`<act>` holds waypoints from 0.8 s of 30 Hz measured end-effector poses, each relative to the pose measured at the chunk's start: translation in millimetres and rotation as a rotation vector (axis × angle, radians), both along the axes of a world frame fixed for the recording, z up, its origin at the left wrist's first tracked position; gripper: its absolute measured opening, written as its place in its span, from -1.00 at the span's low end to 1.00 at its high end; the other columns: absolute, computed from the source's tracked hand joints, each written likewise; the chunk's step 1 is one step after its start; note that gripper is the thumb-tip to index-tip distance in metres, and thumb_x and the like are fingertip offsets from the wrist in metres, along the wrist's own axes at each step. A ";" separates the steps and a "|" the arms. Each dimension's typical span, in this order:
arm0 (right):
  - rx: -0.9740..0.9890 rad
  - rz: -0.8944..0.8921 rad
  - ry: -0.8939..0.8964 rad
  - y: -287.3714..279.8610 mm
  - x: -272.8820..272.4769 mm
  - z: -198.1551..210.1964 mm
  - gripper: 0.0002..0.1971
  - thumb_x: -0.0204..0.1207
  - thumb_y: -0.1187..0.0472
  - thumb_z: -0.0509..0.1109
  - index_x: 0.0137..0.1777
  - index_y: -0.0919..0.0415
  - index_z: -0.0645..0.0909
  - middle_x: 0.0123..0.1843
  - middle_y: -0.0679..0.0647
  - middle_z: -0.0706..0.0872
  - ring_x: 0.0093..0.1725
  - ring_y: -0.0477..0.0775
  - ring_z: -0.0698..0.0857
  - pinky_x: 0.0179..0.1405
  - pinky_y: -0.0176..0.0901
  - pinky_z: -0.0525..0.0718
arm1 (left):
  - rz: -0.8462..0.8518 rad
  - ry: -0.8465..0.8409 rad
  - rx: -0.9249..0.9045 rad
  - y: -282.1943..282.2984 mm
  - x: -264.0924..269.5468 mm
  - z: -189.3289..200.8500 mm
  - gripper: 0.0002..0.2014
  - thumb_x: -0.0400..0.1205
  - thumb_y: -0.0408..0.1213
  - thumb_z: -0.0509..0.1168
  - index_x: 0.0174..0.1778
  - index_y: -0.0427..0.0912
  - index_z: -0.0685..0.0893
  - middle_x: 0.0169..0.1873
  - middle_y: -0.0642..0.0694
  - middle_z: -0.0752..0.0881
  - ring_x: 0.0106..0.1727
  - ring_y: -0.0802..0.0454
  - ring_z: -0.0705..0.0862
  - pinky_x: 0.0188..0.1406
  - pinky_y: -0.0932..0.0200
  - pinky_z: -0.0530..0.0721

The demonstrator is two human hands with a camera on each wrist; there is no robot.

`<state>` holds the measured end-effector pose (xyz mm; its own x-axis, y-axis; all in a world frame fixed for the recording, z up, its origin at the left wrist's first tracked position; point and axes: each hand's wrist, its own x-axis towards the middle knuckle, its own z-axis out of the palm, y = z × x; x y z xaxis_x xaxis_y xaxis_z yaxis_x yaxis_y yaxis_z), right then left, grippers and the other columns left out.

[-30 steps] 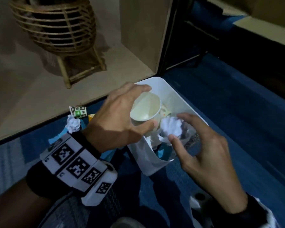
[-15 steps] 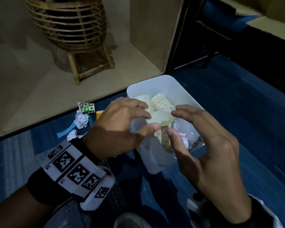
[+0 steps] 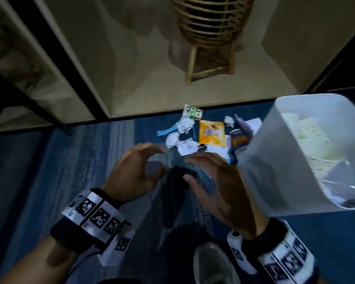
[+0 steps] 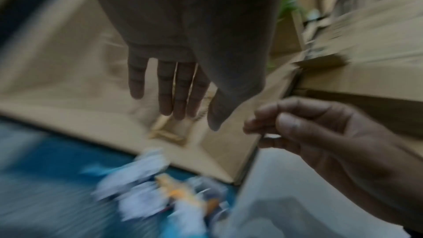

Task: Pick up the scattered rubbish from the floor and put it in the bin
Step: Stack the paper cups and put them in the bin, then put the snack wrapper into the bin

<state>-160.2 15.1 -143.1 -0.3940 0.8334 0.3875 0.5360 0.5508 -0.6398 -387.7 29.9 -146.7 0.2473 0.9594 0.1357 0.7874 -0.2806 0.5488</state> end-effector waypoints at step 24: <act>-0.252 0.659 -0.647 -66.2 -197.5 -190.4 -0.62 0.55 -0.09 0.30 0.36 -0.22 0.48 0.10 0.04 0.58 0.08 0.20 0.66 -0.03 0.08 0.74 | 0.601 0.229 -0.600 -144.3 -173.2 -178.1 -0.63 0.36 -0.15 0.45 0.11 0.00 0.77 0.10 -0.09 0.70 0.13 -0.09 0.72 0.21 0.18 0.67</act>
<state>-357.7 -51.1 -333.6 -0.8886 0.3966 -0.2305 0.4585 0.7544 -0.4697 -560.9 -114.3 -324.8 -0.3634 0.8296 -0.4239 0.8180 0.5019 0.2810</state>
